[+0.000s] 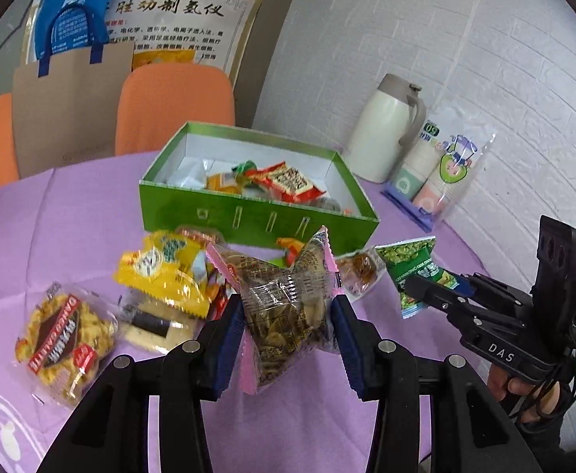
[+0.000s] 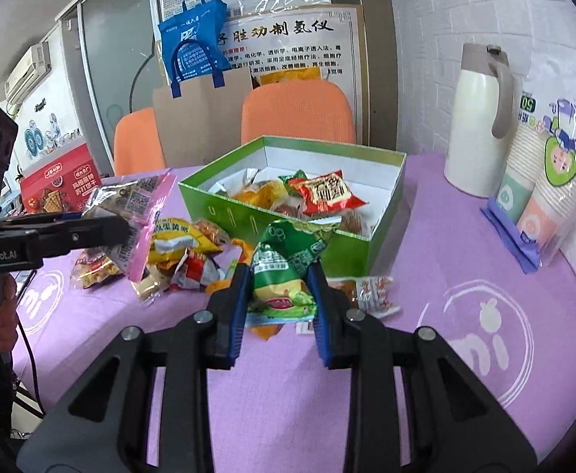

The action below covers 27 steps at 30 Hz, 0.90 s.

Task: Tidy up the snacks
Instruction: 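Lower both held bags into the green box and release them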

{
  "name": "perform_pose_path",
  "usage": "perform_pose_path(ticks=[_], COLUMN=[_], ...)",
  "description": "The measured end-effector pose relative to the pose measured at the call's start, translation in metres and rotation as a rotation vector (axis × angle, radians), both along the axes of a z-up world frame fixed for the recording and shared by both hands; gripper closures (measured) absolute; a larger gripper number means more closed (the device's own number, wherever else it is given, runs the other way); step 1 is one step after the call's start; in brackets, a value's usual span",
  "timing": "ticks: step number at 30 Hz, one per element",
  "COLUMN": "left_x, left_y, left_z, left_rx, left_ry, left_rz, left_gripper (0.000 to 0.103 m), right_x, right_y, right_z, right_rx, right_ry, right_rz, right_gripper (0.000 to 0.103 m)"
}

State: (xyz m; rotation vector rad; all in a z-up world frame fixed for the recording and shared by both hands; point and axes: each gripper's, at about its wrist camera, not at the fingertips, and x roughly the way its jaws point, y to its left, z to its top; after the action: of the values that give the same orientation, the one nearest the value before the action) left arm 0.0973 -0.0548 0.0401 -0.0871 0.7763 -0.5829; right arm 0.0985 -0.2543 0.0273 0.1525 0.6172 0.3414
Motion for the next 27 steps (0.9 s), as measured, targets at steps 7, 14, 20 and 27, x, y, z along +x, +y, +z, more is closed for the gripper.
perform_pose_path(ticks=[7, 14, 20, 27], left_x=[0.051, 0.108, 0.139, 0.162], left_y=[-0.015, -0.035, -0.049, -0.058], left_z=[0.036, 0.033, 0.016, -0.013], left_rx=[-0.019, -0.007, 0.024, 0.045], left_ry=[-0.055, -0.029, 0.001, 0.041], left_rz=[0.052, 0.103, 0.099, 0.089], left_gripper=[0.057, 0.057, 0.057, 0.048], right_x=[0.048, 0.093, 0.121, 0.13], right_y=[-0.005, -0.009, -0.006, 0.006], right_z=[0.008, -0.005, -0.025, -0.041], right_rx=[0.016, 0.023, 0.025, -0.087], right_ry=[-0.023, 0.001, 0.042, 0.039], right_rz=[-0.043, -0.071, -0.066, -0.04], right_gripper=[0.072, 0.071, 0.071, 0.024])
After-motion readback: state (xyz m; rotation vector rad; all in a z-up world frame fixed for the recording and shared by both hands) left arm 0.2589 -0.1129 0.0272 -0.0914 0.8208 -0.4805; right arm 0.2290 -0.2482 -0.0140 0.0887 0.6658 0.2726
